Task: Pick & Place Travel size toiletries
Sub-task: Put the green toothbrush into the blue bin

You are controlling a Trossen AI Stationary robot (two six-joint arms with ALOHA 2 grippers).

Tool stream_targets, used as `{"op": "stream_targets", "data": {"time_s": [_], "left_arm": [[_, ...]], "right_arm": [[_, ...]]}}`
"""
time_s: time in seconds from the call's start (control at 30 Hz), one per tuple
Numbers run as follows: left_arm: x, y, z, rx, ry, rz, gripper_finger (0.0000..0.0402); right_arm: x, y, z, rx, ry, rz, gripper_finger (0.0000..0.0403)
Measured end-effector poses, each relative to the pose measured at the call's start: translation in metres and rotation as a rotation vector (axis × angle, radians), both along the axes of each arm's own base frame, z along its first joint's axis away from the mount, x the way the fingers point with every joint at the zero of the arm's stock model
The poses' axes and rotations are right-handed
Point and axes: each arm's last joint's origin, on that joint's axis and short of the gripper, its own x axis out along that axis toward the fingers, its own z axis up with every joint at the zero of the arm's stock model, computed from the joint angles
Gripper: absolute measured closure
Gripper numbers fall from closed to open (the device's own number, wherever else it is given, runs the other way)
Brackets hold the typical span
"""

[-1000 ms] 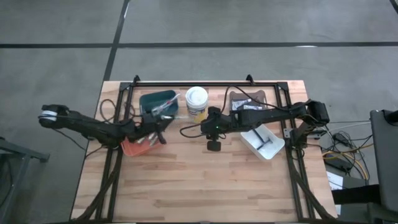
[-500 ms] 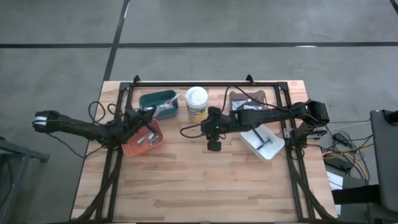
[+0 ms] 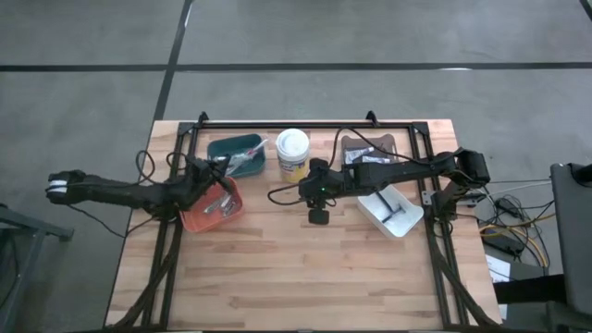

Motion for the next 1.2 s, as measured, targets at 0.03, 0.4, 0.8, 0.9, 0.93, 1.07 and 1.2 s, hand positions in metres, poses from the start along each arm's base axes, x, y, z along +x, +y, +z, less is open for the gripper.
{"op": "stream_targets", "data": {"time_s": [0.03,0.4,0.8,0.9,0.93,1.07,1.2], "left_arm": [[0.0,0.003,-0.001,-0.014,-0.002,0.001,0.0368],[-0.004,0.035,-0.011,-0.178,-0.06,-0.085,0.0367],[-0.006,0.04,-0.018,-0.21,-0.041,-0.06,0.0321],[-0.006,0.04,-0.018,-0.206,-0.037,-0.06,0.029],[-0.006,0.04,-0.018,-0.204,-0.034,-0.062,0.0279],[-0.006,0.04,-0.017,-0.204,-0.032,-0.073,0.0238],[-0.005,0.039,-0.014,-0.201,-0.045,-0.102,0.0209]], "right_arm": [[0.0,0.0,0.0,0.0,0.0,0.0,0.0269],[0.0,0.0,0.0,-0.009,0.001,0.009,0.0273],[0.0,-0.001,0.0,-0.045,0.007,0.047,0.0282],[0.0,-0.001,0.0,-0.046,0.007,0.048,0.0281],[0.0,-0.001,0.0,-0.047,0.008,0.049,0.028],[0.0,-0.001,0.0,-0.048,0.008,0.05,0.0281],[0.0,-0.001,0.0,-0.048,0.01,0.05,0.0286]]}}
